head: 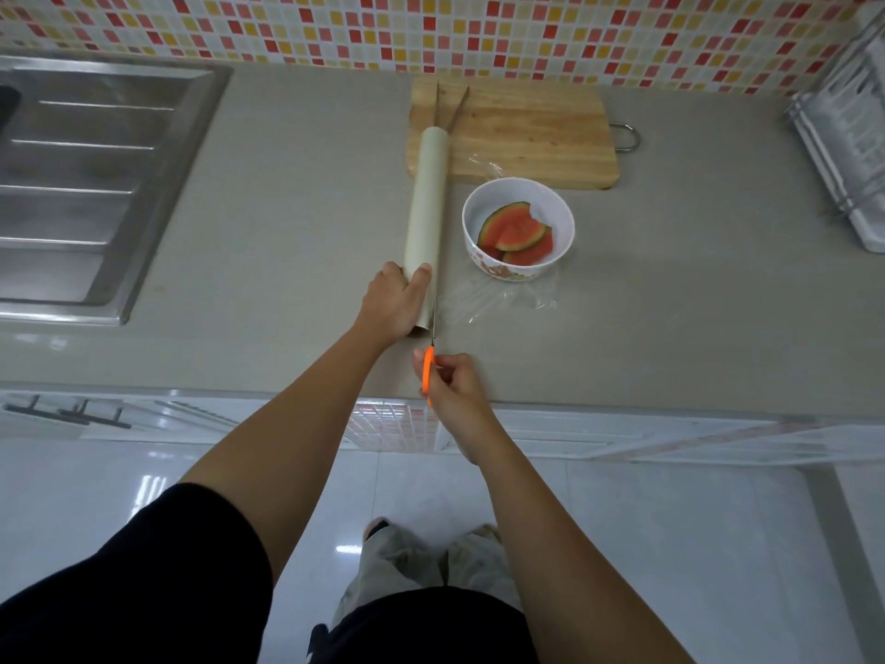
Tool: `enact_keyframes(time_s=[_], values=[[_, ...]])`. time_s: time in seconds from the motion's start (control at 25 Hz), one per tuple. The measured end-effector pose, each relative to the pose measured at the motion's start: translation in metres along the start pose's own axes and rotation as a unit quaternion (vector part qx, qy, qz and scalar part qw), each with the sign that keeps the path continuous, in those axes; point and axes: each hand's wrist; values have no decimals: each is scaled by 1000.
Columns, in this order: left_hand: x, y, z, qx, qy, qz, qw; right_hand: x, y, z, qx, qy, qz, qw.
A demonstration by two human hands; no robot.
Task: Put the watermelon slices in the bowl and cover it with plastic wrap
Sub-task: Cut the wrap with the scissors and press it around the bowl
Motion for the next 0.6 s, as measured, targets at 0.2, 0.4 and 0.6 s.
enact_keyframes(time_s=[0.2, 0.4, 0.6], values=[[0, -1, 0, -5, 2, 4, 1000, -4, 4, -5, -17, -18, 16, 1000], [-1, -1, 1, -11, -5, 14, 1000, -7, 8, -8, -4, -31, 18, 999], [-3, 0, 0, -16, -9, 16, 1000, -9, 4, -12, -2, -37, 8, 999]])
Point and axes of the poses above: each hand's wrist, its own z-axis away from the middle knuckle, its own x-axis out of the palm, y = z × x, and after that the axes turned 4 degrees about y, right-handed
